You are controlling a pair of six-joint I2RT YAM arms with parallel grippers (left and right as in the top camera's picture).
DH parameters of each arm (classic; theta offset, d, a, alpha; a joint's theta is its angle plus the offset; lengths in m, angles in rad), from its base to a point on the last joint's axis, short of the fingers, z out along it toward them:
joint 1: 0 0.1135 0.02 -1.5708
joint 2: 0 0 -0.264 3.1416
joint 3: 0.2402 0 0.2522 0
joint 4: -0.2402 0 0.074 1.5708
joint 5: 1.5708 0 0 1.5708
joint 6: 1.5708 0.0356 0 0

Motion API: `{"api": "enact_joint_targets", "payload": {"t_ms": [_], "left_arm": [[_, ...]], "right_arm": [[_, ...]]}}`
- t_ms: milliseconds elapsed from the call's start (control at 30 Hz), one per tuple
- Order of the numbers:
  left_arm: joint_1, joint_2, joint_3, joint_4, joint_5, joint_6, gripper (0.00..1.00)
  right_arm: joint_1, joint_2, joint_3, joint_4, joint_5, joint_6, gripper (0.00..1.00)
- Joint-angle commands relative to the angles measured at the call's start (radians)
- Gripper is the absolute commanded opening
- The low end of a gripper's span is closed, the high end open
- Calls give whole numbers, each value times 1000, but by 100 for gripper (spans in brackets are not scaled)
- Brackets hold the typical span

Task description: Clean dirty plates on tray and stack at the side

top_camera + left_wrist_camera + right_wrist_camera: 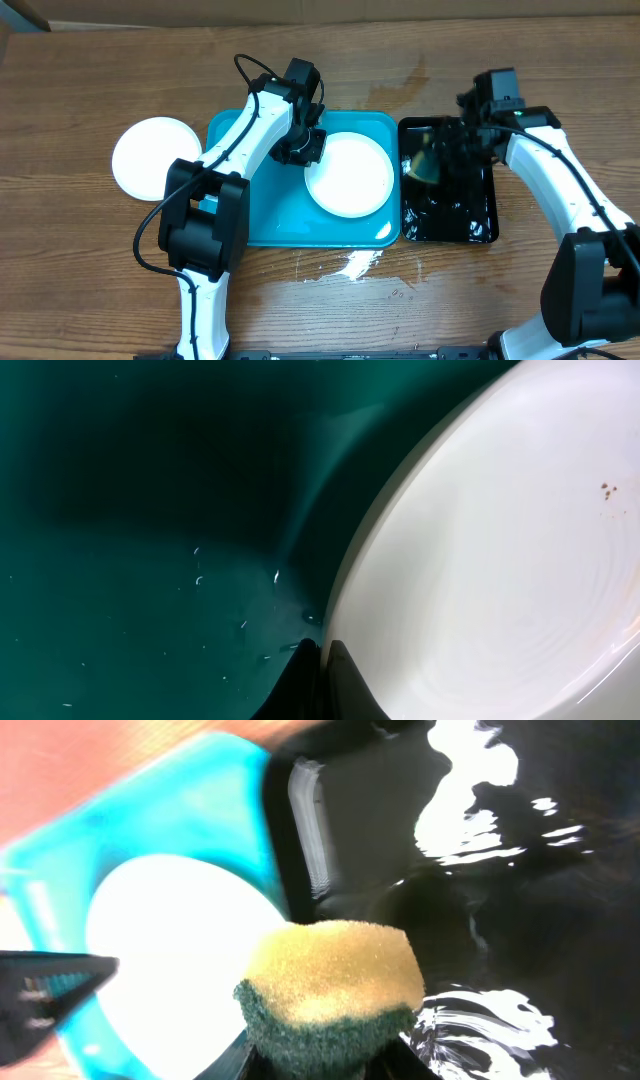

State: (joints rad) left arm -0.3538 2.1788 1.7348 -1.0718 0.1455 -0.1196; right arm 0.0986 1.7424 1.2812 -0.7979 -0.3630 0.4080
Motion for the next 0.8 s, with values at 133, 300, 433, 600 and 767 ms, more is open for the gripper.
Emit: {"api": "enact_joint_targets", "payload": {"t_ms": [133,300,433,600,767], "left_arm": [[-8,9,-8,-2,13,15,4],[-8,9,-8,-5,12,16,4],[-8,9,-8,-5,12,16,4],[-8,9,-8,-5,12,16,4],[-8,9,-8,-5,12,19,4]], "right_arm": [[177,18,28,136,-19,43,25],[307,61,28,220,126,80,26],[375,79,28,289,208,88,21],[415,81,28,347,240,91,4],[419,83,27,374,312,90,4]]}}
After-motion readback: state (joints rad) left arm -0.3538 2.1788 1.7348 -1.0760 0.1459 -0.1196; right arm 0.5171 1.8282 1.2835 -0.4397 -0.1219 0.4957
